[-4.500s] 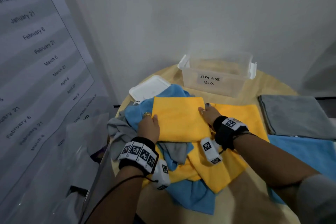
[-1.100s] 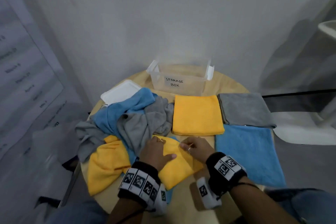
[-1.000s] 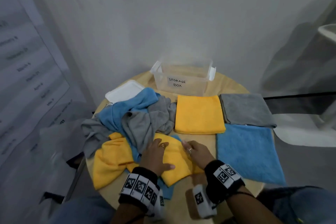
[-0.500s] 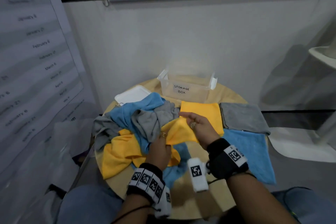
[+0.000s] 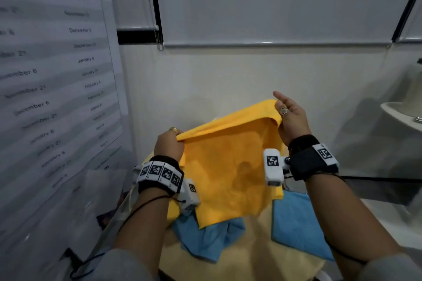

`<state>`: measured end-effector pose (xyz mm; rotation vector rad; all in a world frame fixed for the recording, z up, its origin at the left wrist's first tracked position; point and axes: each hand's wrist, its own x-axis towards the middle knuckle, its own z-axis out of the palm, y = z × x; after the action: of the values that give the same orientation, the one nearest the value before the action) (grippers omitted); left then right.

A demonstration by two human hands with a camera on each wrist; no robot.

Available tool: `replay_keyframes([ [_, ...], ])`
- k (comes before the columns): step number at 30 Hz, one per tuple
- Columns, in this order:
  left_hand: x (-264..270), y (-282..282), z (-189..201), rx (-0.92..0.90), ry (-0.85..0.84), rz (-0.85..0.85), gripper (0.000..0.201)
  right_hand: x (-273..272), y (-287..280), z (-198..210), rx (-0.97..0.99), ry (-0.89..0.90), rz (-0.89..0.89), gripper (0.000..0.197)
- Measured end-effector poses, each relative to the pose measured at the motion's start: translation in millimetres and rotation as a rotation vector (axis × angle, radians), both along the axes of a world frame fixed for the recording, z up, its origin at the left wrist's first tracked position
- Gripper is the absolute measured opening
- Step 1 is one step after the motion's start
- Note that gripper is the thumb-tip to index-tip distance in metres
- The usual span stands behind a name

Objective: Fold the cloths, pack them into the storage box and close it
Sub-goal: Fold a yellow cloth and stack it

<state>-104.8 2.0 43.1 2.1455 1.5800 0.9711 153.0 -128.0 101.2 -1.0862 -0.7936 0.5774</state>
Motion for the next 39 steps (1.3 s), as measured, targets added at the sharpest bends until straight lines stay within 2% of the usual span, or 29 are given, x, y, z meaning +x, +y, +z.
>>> replay_keyframes([
  [3, -17, 15, 12, -0.024, 0.050, -0.020, 0.025, 9, -7, 0, 0.061, 0.284, 0.032, 0.044],
  [4, -22, 19, 17, -0.024, 0.037, -0.022, 0.025, 12, -12, 0, 0.062, 0.303, 0.033, 0.051],
  [5, -28, 23, 22, -0.015, 0.020, -0.019, 0.024, 15, -16, -1, 0.026, 0.243, 0.012, 0.056],
  [8, -40, 34, 35, -0.030, 0.007, 0.014, 0.024, 16, -20, -13, -0.143, -0.130, -0.067, 0.064],
  [10, -41, 41, 41, -0.086, 0.006, 0.067, 0.026, 15, -11, -24, -0.231, -0.302, -0.158, 0.063],
  [13, -32, 53, 56, -0.155, -0.076, 0.097, 0.029, 19, 18, -31, -0.300, -0.333, -0.303, 0.043],
  [15, -24, 63, 70, -0.159, -0.202, 0.102, 0.034, 24, 37, -27, -0.317, -0.299, -0.321, 0.032],
  [18, -16, 75, 101, -0.156, -0.495, 0.031, 0.040, 27, 53, -3, -0.234, -0.210, -0.306, 0.029],
  [21, -18, 67, 123, -0.069, -0.842, -0.086, 0.019, 19, 47, 23, -0.074, -0.122, -0.228, 0.028],
  [23, -28, 49, 119, -0.029, -0.969, -0.173, 0.014, 14, 33, 25, -0.009, -0.103, -0.197, 0.023],
  [26, -56, 8, 84, 0.075, -0.824, -0.217, 0.013, 6, -3, 2, -0.017, -0.117, -0.194, 0.030],
  [28, -77, -18, 48, 0.053, -0.665, -0.202, 0.015, 2, -26, -32, -0.133, -0.155, -0.170, 0.036],
  [30, -97, -42, 6, -0.035, -0.527, -0.154, 0.016, -1, -46, -76, -0.297, -0.187, -0.110, 0.039],
  [32, -114, -55, -40, -0.126, -0.373, -0.129, 0.011, -3, -63, -120, -0.497, -0.258, -0.080, 0.030],
  [35, -135, -57, -95, -0.320, 0.055, -0.134, 0.016, -5, -81, -173, -0.705, -0.429, -0.084, 0.029],
  [37, -147, -60, -113, -0.430, 0.297, -0.164, 0.036, -7, -92, -190, -0.724, -0.442, -0.094, 0.024],
  [39, -154, -64, -112, -0.454, 0.328, -0.193, 0.044, -7, -98, -196, -0.755, -0.398, -0.058, 0.033],
])
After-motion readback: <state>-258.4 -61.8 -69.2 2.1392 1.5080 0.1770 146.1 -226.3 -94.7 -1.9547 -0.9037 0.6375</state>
